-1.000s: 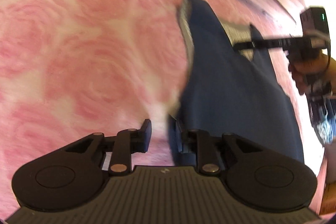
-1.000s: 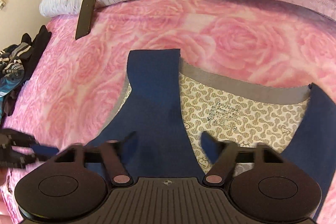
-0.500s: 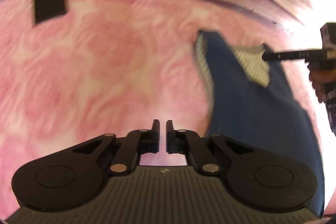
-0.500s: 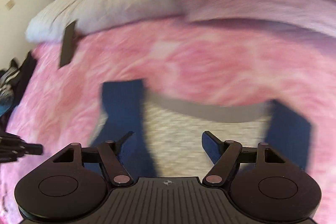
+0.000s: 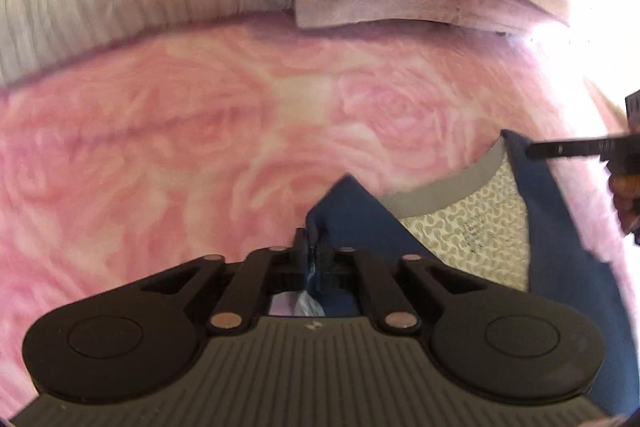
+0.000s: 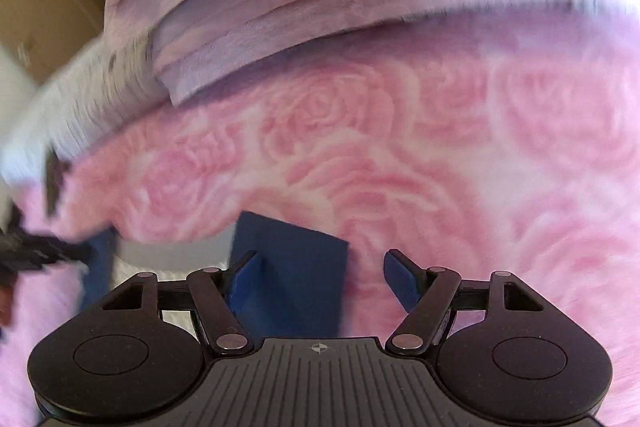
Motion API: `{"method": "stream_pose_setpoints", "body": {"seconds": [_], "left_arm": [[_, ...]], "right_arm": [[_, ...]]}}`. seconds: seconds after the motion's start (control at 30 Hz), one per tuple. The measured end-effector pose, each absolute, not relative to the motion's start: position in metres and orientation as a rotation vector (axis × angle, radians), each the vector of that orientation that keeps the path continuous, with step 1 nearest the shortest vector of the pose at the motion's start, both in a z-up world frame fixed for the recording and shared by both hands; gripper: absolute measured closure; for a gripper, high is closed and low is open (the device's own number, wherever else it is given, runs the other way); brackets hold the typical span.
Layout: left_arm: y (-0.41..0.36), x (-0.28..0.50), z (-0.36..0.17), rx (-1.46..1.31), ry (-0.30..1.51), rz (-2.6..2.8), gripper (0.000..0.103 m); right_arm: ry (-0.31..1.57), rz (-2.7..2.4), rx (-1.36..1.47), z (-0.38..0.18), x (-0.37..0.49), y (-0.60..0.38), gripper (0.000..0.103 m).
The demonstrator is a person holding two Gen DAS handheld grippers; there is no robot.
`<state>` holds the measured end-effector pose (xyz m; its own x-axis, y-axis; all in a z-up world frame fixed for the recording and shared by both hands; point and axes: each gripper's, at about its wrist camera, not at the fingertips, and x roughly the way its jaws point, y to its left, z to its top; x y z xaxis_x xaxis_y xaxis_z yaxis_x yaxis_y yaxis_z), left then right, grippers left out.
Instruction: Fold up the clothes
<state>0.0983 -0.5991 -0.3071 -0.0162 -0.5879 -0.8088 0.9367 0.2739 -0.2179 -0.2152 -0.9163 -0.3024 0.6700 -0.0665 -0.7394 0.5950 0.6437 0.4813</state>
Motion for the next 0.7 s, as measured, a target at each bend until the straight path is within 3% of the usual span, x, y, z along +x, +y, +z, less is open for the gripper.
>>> {"method": "stream_pose_setpoints", "body": {"seconds": [0.03,0.2,0.27,0.3,0.33,0.37,0.4,0.43,0.7], "left_arm": [[-0.599,0.096,-0.301,0.449,0.923,-1.298,0.102],[-0.614,0.097,-0.313,0.514,0.923,-1.250,0.101],[-0.614,0.098,-0.316,0.512,0.927,-1.223,0.093],[-0.612,0.100,-0.313,0.498,0.930,-1.202,0.091],[-0.609,0.103,-0.309,0.485,0.929,-1.179,0.087],[-0.604,0.105,-0.302,0.472,0.923,-1.157,0.085],[-0.594,0.108,-0.295,0.448,0.930,-1.147,0.085],[-0.584,0.110,-0.289,0.424,0.937,-1.138,0.083],[-0.447,0.054,-0.263,0.345,1.071,-1.133,0.082]], "right_arm": [[0.750,-0.392,0.812,-0.303,-0.213,-0.920,0.102],[0.795,-0.369,0.651,-0.297,-0.190,-0.922,0.102],[0.798,-0.396,0.635,-0.299,-0.194,-0.918,0.102],[0.786,-0.416,0.641,-0.298,-0.198,-0.917,0.094],[0.779,-0.449,0.625,-0.295,-0.203,-0.913,0.074],[0.772,-0.484,0.606,-0.290,-0.208,-0.910,0.063],[0.764,-0.535,0.568,-0.282,-0.215,-0.903,0.040],[0.749,-0.542,0.556,-0.276,-0.222,-0.894,0.036],[0.704,-0.363,0.657,-0.241,-0.265,-0.761,0.036]]}}
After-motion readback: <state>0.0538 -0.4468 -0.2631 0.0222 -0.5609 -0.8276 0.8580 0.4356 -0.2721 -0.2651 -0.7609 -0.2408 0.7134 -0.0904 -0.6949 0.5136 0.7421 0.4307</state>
